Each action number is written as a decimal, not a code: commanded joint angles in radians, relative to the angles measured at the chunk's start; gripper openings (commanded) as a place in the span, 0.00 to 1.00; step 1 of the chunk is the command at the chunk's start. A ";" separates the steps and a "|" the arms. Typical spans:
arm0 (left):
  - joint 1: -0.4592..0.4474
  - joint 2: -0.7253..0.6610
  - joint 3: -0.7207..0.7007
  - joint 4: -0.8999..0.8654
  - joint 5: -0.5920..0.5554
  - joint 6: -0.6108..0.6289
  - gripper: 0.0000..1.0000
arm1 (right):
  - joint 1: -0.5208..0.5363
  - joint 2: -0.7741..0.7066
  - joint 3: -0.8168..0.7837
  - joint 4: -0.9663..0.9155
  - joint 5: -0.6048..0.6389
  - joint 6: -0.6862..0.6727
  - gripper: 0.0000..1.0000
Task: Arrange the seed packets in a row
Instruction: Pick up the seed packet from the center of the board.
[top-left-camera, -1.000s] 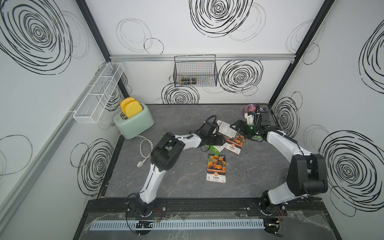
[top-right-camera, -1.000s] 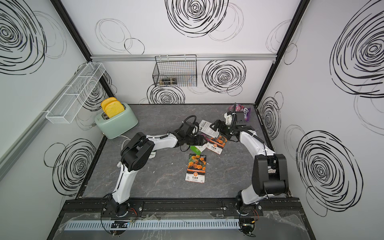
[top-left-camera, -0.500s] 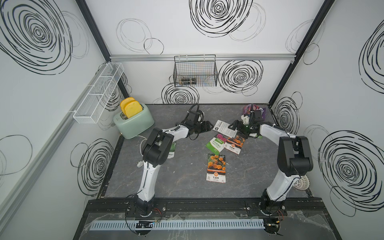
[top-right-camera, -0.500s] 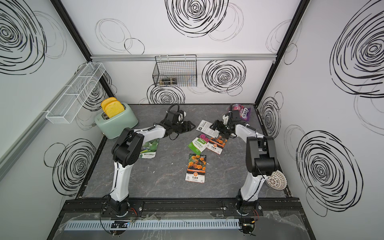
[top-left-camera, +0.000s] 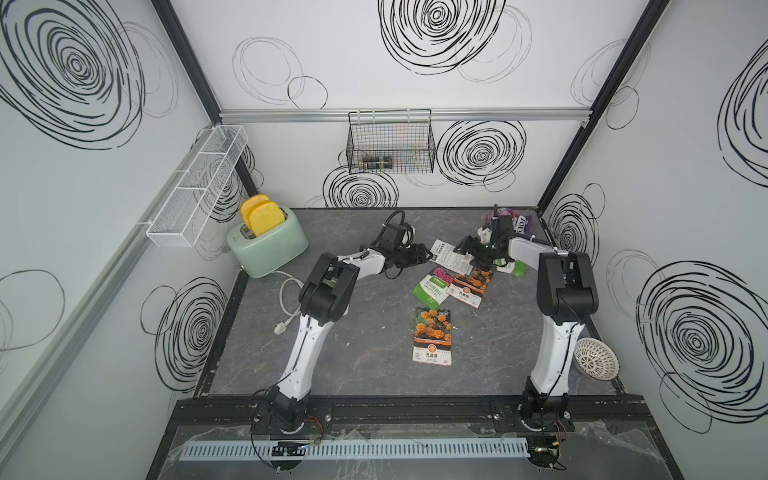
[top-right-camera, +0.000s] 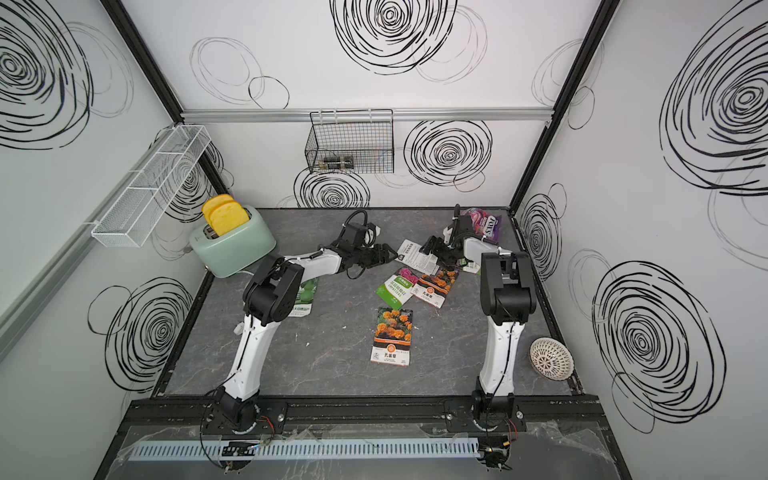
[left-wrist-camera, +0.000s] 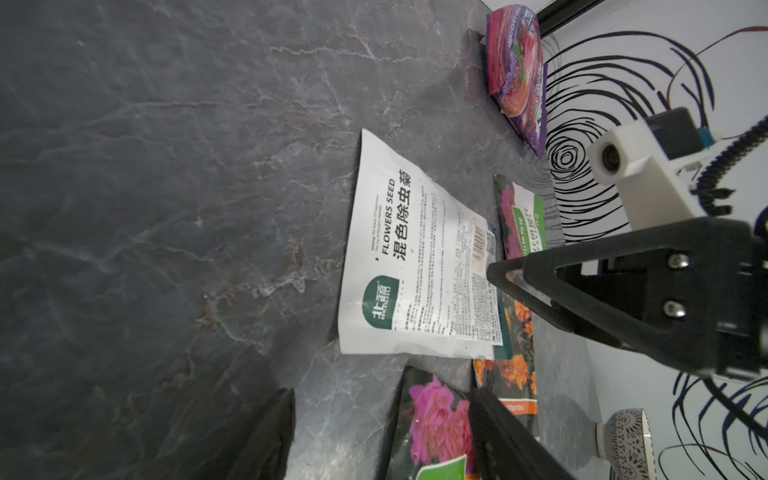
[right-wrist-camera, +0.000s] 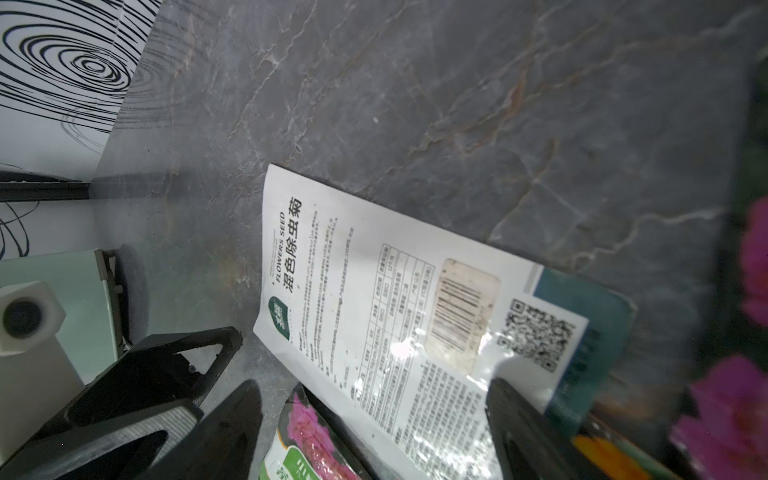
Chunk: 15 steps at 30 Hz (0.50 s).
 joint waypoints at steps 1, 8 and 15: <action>-0.006 0.020 0.032 -0.001 0.016 0.004 0.72 | -0.007 0.032 -0.017 -0.072 0.028 -0.008 0.86; -0.025 0.042 0.043 -0.021 0.044 -0.001 0.72 | -0.013 0.038 -0.040 -0.053 0.005 0.014 0.86; -0.056 0.064 0.026 -0.009 0.044 -0.075 0.71 | -0.014 0.041 -0.059 -0.031 -0.009 0.027 0.86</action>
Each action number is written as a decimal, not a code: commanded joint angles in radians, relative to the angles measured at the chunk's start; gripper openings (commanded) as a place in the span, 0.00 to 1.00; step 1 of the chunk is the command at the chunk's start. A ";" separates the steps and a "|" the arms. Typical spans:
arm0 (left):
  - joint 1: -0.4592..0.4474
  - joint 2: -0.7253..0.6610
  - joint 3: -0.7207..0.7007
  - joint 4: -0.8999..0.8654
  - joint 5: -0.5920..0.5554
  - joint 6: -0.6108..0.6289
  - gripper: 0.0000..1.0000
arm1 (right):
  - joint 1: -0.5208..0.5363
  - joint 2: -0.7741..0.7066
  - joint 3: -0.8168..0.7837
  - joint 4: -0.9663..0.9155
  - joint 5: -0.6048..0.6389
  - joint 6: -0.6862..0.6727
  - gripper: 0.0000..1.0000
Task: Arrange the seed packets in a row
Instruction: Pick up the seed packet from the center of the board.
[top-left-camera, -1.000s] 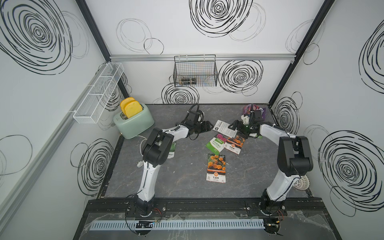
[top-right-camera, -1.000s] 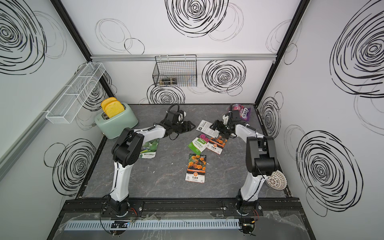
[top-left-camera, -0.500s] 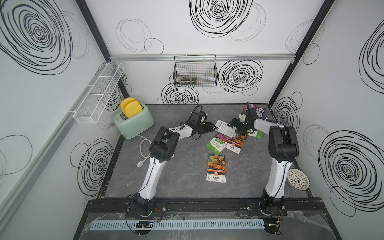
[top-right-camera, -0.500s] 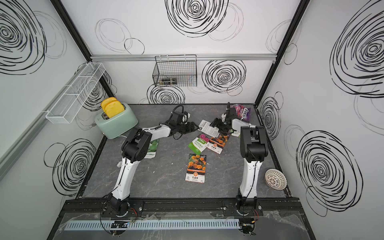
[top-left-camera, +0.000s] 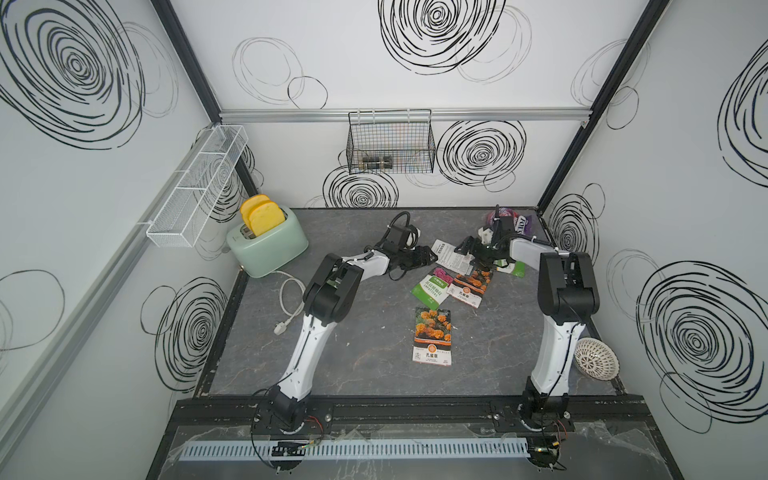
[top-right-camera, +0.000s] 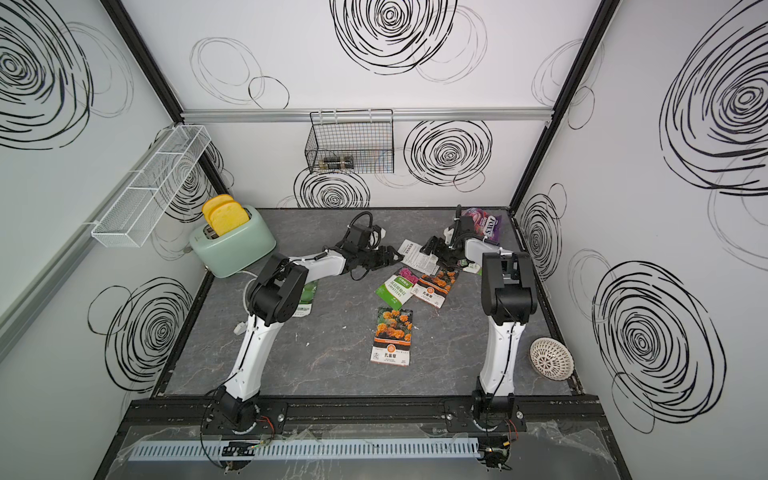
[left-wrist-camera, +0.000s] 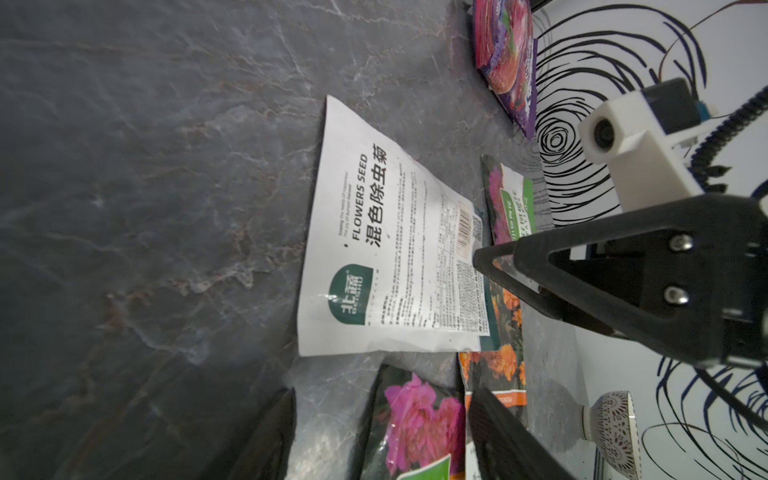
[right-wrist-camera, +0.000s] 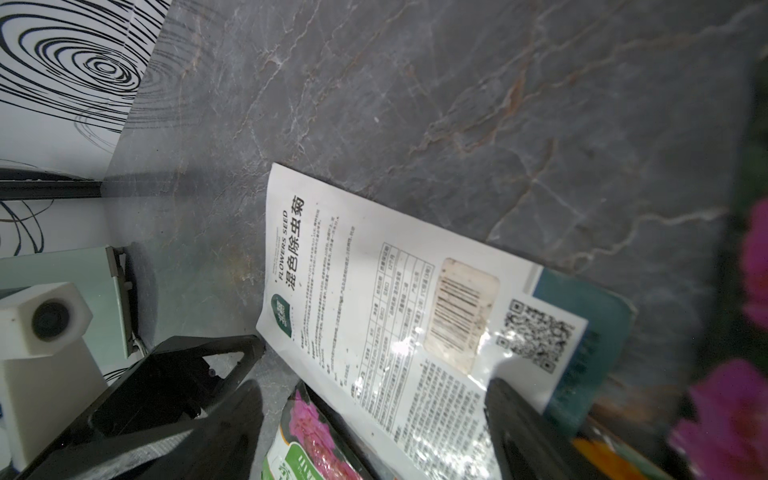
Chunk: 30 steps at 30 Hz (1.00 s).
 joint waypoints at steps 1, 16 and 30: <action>-0.023 0.049 0.001 0.002 0.010 -0.063 0.71 | -0.003 0.040 -0.048 -0.048 0.014 0.018 0.86; -0.032 0.169 0.136 0.089 -0.054 -0.250 0.64 | 0.000 0.008 -0.113 -0.023 0.008 0.018 0.85; -0.053 0.292 0.299 0.090 -0.079 -0.367 0.42 | 0.021 -0.023 -0.186 -0.002 0.008 0.028 0.85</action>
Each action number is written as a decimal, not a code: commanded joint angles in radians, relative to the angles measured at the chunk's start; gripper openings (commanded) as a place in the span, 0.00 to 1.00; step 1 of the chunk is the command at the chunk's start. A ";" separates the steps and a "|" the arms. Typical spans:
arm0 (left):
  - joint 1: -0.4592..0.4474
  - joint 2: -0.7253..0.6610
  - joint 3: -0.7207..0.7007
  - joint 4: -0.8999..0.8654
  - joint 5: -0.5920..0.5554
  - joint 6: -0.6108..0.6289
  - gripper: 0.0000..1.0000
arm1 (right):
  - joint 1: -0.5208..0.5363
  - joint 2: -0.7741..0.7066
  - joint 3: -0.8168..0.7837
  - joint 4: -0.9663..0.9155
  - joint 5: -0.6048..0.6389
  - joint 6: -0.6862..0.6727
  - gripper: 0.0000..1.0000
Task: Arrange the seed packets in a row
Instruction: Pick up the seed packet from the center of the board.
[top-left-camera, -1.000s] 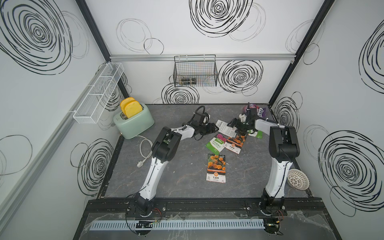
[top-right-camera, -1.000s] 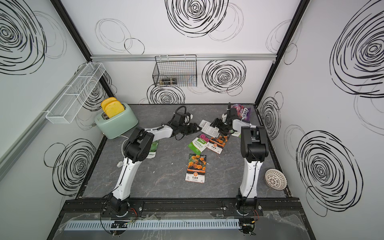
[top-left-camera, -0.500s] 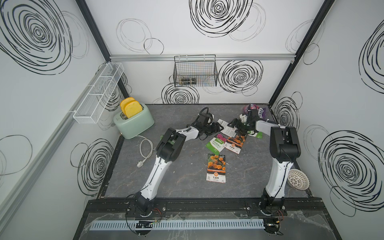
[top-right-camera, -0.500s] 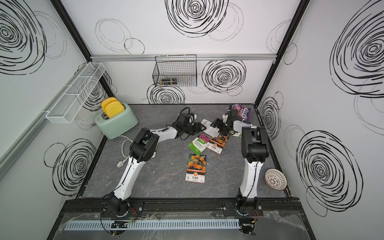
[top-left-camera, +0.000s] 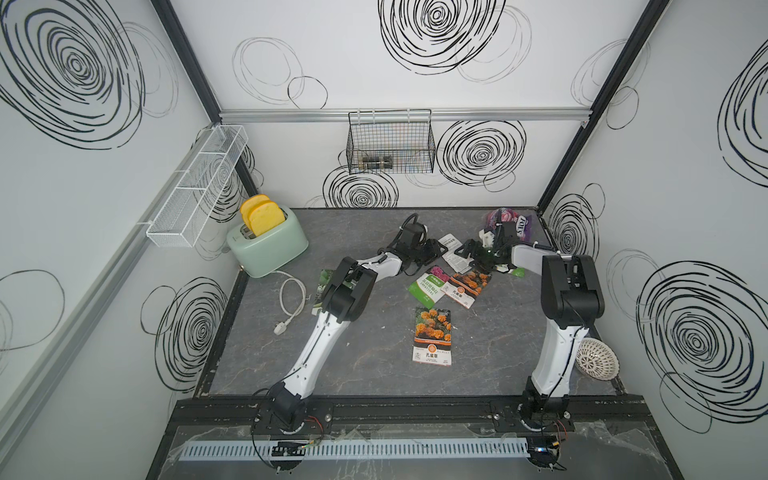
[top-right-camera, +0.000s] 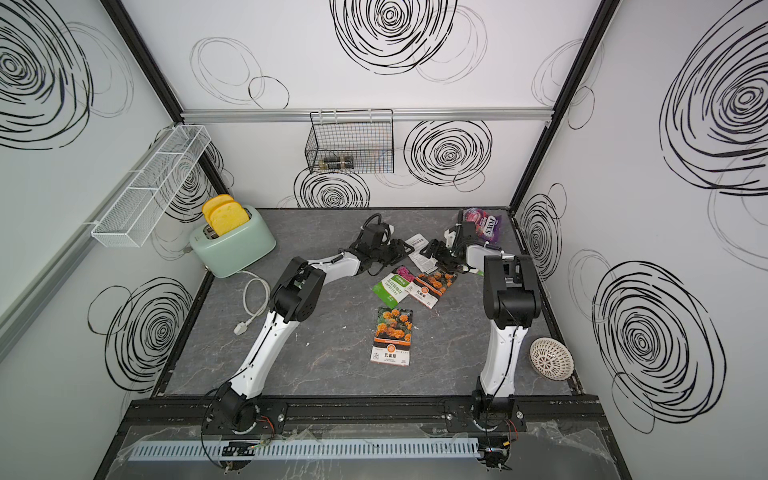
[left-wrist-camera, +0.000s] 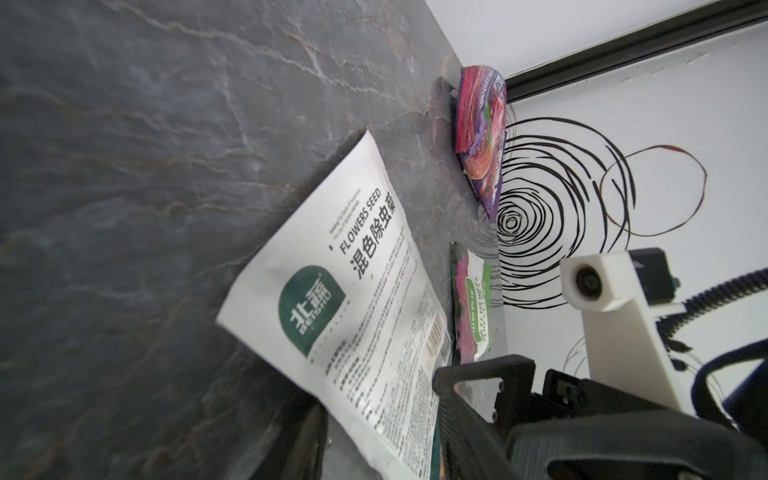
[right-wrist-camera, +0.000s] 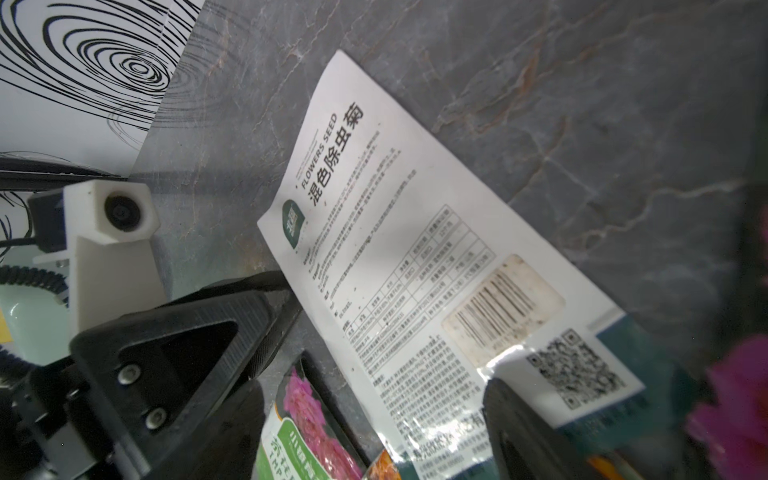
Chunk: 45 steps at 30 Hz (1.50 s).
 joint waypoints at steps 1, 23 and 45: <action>-0.014 0.065 0.028 -0.051 -0.025 -0.039 0.38 | 0.018 0.025 -0.071 -0.120 0.032 0.022 0.85; 0.026 -0.080 0.108 -0.073 -0.020 0.009 0.00 | 0.004 -0.227 0.043 -0.188 0.089 -0.067 0.88; 0.181 -0.570 -0.241 -0.601 -0.085 0.204 0.00 | 0.501 -0.702 -0.379 0.312 0.500 -0.575 0.89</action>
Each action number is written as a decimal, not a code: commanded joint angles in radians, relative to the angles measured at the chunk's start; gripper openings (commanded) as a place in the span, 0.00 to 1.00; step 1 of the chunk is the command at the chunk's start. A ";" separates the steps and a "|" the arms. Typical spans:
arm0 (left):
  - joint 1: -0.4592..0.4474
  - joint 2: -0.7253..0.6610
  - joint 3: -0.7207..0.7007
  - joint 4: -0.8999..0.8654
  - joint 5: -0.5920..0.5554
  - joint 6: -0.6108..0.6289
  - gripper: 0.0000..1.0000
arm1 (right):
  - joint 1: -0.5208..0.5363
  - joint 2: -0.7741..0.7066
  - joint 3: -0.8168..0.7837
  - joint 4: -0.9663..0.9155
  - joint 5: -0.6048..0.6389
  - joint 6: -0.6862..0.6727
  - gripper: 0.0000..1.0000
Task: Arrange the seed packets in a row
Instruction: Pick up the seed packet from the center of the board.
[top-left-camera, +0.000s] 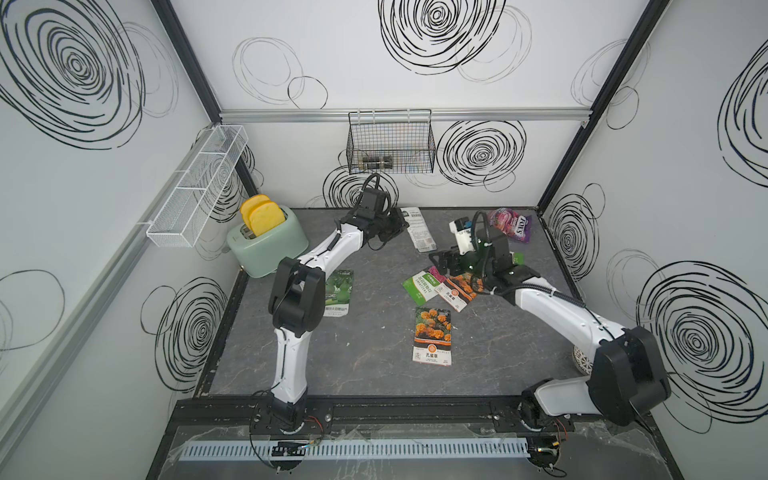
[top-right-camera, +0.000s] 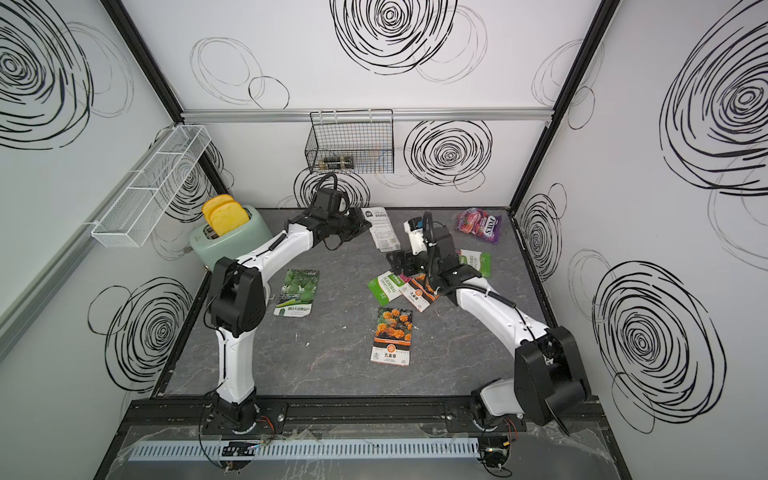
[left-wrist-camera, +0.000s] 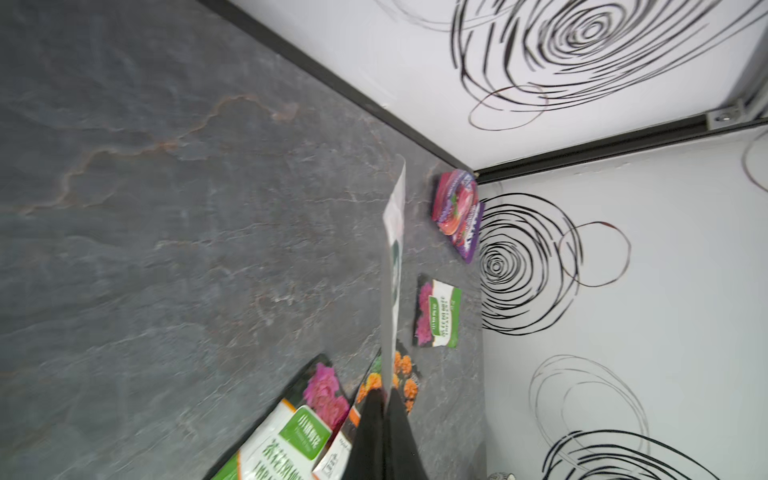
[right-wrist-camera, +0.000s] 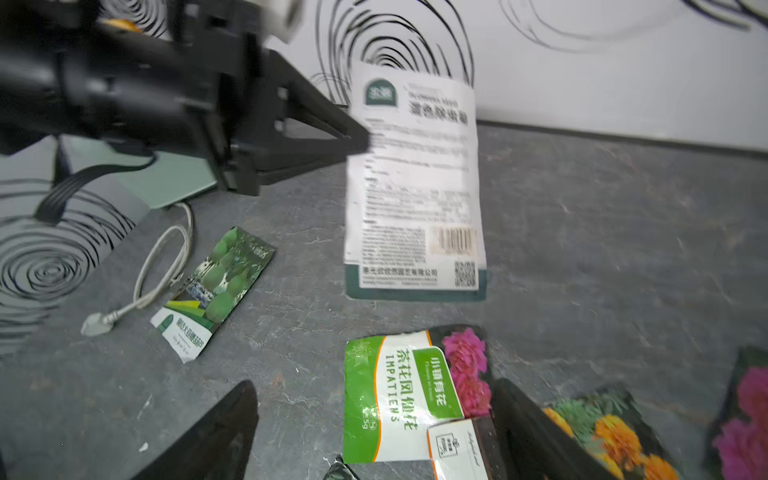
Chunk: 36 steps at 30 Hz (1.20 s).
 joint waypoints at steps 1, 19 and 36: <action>0.004 -0.040 -0.042 -0.091 -0.018 0.060 0.00 | 0.079 -0.038 -0.057 0.150 0.155 -0.180 0.89; -0.018 -0.139 -0.162 -0.106 -0.026 0.082 0.00 | 0.274 0.181 -0.103 0.231 0.305 -0.215 0.83; -0.046 -0.170 -0.185 -0.121 -0.021 0.094 0.00 | 0.294 0.344 -0.011 0.313 0.525 -0.195 0.50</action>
